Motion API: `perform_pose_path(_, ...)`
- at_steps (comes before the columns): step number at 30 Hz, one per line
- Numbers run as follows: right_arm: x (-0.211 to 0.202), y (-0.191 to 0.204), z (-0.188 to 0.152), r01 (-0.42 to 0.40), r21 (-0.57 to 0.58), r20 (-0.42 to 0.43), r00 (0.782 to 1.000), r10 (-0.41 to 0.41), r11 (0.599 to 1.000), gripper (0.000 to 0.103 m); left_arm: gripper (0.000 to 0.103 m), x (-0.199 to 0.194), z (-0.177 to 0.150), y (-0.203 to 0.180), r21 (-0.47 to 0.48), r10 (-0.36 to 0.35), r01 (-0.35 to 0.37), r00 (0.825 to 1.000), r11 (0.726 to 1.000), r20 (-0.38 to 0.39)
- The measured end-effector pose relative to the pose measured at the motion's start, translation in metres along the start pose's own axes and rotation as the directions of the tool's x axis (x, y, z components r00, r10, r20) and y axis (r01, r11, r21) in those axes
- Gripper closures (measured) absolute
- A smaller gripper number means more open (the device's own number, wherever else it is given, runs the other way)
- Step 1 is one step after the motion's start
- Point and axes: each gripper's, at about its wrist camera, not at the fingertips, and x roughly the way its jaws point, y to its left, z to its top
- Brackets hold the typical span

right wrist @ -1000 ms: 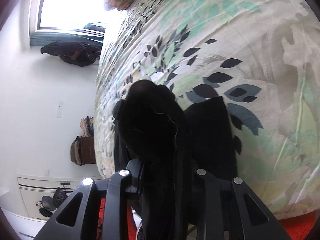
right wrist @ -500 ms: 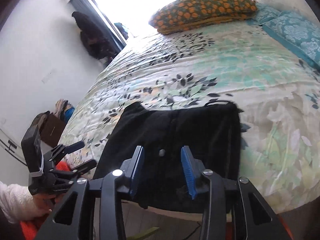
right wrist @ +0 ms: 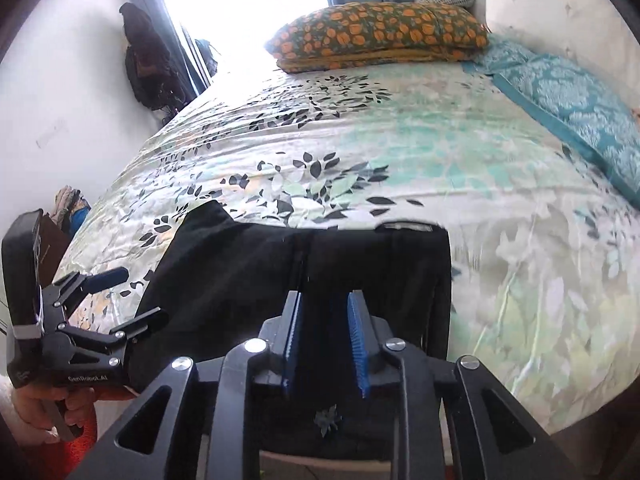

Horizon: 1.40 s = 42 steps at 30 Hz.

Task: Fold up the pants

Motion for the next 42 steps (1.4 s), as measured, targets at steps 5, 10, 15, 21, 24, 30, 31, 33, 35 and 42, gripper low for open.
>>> perform_pose_path(5, 0.048, -0.009, 0.025, 0.046, -0.059, -0.023, 0.999, -0.048, 0.997, 0.077, 0.005, 0.055, 0.026, 0.011, -0.048, 0.036, -0.039, 0.997, 0.998, -0.066)
perform_pose_path(10, 0.068, -0.044, 0.008, 0.032, 0.056, -0.006, 0.999, -0.032, 0.998, 0.077, 0.0, 0.097, 0.006, 0.045, -0.23, -0.045, 0.014, 0.991, 0.973, -0.128)
perform_pose_path(15, 0.072, -0.048, -0.007, 0.018, 0.09, 0.008, 1.0, -0.018, 0.996, 0.077, 0.0, 0.101, 0.001, 0.046, -0.255, -0.072, 0.038, 0.99, 0.966, -0.125)
perform_pose_path(21, 0.072, -0.055, -0.008, -0.025, 0.123, 0.021, 1.0, 0.023, 0.992, 0.077, 0.0, 0.102, 0.002, 0.045, -0.242, -0.057, 0.032, 0.994, 0.97, -0.098)
perform_pose_path(24, 0.069, -0.06, -0.01, -0.048, 0.157, 0.023, 0.999, 0.045, 0.986, 0.08, 0.0, 0.099, 0.005, 0.046, -0.245, -0.061, 0.03, 0.991, 0.969, -0.117)
perform_pose_path(30, 0.018, -0.052, -0.012, 0.125, 0.136, 0.075, 0.988, -0.136, 0.983, 0.06, 0.001, 0.039, -0.001, 0.031, -0.177, 0.014, -0.019, 0.999, 0.984, -0.033)
perform_pose_path(31, 0.005, -0.047, -0.013, 0.13, 0.127, 0.098, 0.985, -0.143, 0.983, 0.046, 0.001, 0.03, -0.006, 0.025, -0.156, 0.007, -0.01, 1.0, 0.988, -0.024)
perform_pose_path(33, -0.015, -0.03, -0.019, 0.125, 0.106, 0.123, 0.983, -0.137, 0.987, 0.036, 0.001, 0.016, -0.018, 0.008, -0.098, -0.008, 0.007, 1.0, 0.995, -0.015)
perform_pose_path(35, -0.025, -0.008, -0.029, 0.108, 0.06, 0.109, 0.988, -0.114, 0.992, 0.036, 0.001, 0.01, -0.031, -0.012, -0.024, -0.011, 0.01, 1.0, 1.0, -0.02)
perform_pose_path(42, 0.009, 0.009, -0.068, 0.158, 0.031, -0.087, 0.984, -0.155, 0.987, 0.034, 0.001, 0.019, -0.045, -0.037, 0.067, 0.019, -0.014, 0.997, 0.998, -0.074)
